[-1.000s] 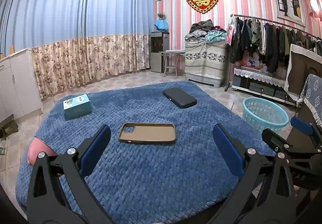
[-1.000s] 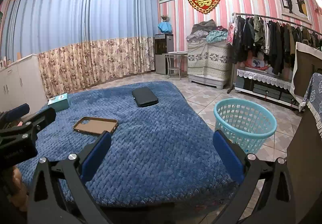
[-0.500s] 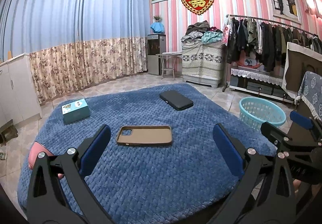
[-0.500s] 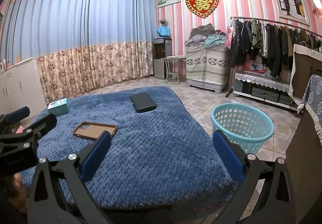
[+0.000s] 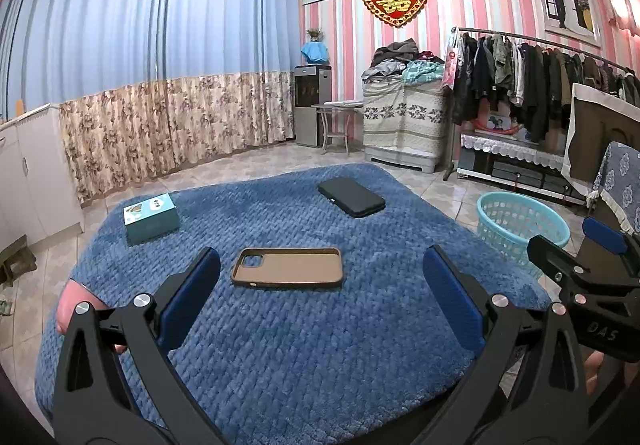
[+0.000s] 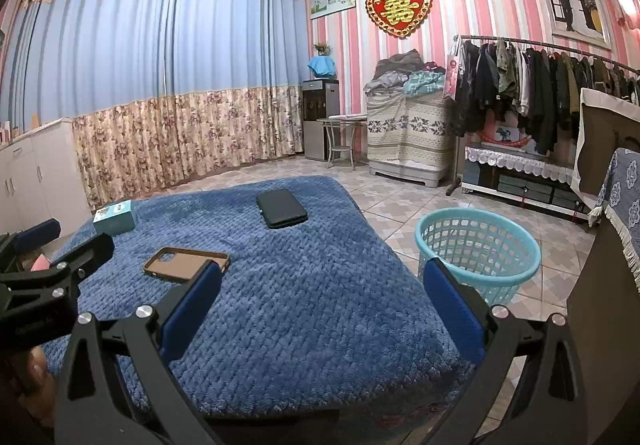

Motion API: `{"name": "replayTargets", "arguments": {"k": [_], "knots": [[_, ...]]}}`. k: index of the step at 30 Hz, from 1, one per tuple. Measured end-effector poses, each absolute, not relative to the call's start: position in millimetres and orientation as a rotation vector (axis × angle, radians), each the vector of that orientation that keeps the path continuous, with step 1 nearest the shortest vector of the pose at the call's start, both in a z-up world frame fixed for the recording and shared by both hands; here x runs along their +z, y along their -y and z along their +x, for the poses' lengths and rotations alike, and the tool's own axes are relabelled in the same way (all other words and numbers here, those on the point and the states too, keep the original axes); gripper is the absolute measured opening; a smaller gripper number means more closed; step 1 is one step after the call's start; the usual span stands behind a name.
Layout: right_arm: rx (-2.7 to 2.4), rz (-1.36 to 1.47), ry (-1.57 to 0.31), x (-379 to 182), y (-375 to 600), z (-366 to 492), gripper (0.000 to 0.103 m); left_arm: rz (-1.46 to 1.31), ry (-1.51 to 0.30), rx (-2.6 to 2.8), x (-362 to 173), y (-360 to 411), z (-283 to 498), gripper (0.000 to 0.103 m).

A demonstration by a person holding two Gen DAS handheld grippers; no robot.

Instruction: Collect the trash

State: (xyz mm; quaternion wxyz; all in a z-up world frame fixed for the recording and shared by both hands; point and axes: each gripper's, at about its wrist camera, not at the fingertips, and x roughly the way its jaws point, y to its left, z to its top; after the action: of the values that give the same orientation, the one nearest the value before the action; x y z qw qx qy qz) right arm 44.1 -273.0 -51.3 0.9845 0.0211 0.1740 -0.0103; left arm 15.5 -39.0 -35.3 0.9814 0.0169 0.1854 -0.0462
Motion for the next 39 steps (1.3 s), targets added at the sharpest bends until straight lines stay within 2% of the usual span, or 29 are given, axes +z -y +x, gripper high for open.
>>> {"name": "replayTargets", "arguments": {"k": [39], "knots": [[-0.021,0.040,-0.347,-54.5,269.2,44.5,0.099,0.037,-0.359,-0.077,-37.3,38.0,18.5,0.098]]}}
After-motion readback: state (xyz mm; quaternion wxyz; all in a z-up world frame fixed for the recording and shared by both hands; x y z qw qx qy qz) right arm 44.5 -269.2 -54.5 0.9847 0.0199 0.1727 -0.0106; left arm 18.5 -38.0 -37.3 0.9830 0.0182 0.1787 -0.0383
